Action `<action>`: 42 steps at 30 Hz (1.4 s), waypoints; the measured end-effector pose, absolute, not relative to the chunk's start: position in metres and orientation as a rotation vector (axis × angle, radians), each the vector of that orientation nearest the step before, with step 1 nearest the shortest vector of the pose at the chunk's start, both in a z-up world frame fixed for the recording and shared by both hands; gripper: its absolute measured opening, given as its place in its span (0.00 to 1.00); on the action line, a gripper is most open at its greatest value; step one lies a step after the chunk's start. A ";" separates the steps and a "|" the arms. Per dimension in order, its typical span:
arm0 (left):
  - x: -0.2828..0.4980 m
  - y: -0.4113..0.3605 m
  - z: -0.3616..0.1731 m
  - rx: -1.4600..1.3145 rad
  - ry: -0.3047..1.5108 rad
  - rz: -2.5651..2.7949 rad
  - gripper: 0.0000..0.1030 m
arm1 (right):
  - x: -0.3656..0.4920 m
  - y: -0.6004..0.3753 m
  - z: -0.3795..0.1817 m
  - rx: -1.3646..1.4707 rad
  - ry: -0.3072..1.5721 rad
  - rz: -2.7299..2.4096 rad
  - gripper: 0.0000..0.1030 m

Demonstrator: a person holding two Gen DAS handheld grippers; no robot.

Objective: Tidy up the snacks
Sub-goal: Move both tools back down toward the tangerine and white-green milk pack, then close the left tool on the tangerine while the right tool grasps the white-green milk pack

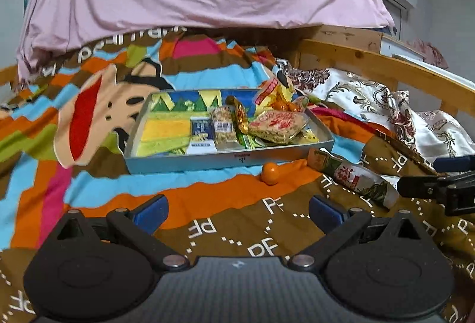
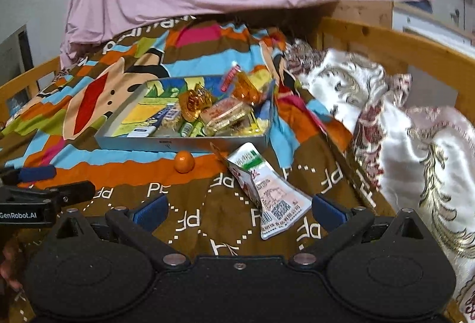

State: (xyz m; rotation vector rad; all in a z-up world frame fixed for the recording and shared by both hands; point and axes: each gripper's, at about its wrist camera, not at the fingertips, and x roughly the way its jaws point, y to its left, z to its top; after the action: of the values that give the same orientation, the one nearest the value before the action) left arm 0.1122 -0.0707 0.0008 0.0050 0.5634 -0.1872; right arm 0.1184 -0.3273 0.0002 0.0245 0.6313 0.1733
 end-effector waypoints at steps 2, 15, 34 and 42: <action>0.117 -0.068 -0.002 -0.039 0.581 -0.192 1.00 | 0.124 -0.331 -0.002 0.044 0.654 0.161 0.99; 0.154 -0.082 -0.017 0.071 0.598 -0.285 1.00 | 0.172 -0.363 -0.026 0.164 0.840 0.164 0.99; 0.212 -0.101 -0.042 0.005 0.684 -0.272 1.00 | 0.224 -0.364 -0.052 0.131 0.867 0.195 1.00; 0.225 -0.101 -0.050 0.004 0.697 -0.293 1.00 | 0.211 -0.361 -0.040 0.138 0.818 0.256 0.81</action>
State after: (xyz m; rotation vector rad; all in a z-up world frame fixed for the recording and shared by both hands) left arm 0.2250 -0.1014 -0.0496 0.0043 0.6970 -0.2927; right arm 0.2108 -0.3611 -0.0404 0.1376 0.8179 0.2557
